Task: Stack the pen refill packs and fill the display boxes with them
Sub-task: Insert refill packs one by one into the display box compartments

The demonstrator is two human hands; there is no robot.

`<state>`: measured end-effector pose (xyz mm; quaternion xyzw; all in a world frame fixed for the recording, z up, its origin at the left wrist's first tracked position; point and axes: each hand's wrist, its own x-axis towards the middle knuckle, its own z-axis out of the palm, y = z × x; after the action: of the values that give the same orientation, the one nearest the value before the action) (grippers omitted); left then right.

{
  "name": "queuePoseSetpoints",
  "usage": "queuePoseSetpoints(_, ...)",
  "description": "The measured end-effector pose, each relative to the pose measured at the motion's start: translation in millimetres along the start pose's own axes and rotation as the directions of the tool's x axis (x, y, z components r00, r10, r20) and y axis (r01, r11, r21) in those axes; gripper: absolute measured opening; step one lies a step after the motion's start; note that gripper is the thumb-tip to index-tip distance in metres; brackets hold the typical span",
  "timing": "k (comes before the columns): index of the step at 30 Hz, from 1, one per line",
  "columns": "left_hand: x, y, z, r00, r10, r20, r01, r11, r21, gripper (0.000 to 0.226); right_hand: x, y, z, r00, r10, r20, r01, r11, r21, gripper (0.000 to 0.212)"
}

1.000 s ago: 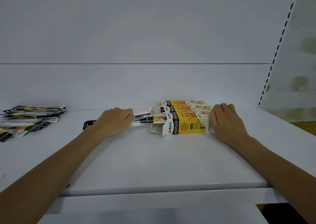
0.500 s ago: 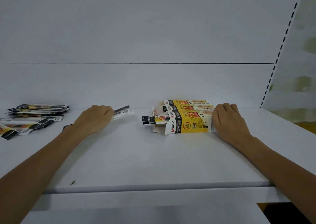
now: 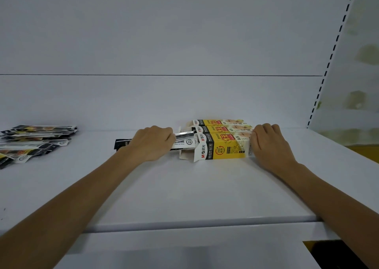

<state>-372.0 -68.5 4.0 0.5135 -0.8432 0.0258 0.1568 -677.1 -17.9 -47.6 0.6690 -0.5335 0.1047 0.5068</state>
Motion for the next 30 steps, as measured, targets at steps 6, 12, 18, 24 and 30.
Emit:
queuePoseSetpoints(6,-3,9,-1,0.995,-0.021,0.096,0.020,1.000,0.010,0.030,2,0,-2,1.000,-0.011,-0.018,0.011,1.000,-0.005,0.016)
queuePoseSetpoints(12,3,25,-8,0.988,-0.022,0.153,0.017,0.999,0.035,0.029,2,-1,-1,1.000,0.006,0.006,-0.006,1.000,-0.023,0.023)
queuePoseSetpoints(18,18,31,3,0.986,0.093,0.135,-0.058,0.969,-0.240,0.021,1,-1,-2,0.995,0.038,0.098,-0.038,0.999,-0.004,0.020)
queuePoseSetpoints(24,24,40,-4,0.934,0.192,-0.301,-0.238,0.964,-0.121,0.037,0,-1,-7,0.988,0.080,0.129,-0.086,0.995,0.042,0.020)
queuePoseSetpoints(30,-19,-15,-22,0.953,-0.257,-0.162,0.208,0.941,-0.268,0.051,2,-7,-13,0.937,0.273,0.219,-0.315,0.931,0.185,0.010)
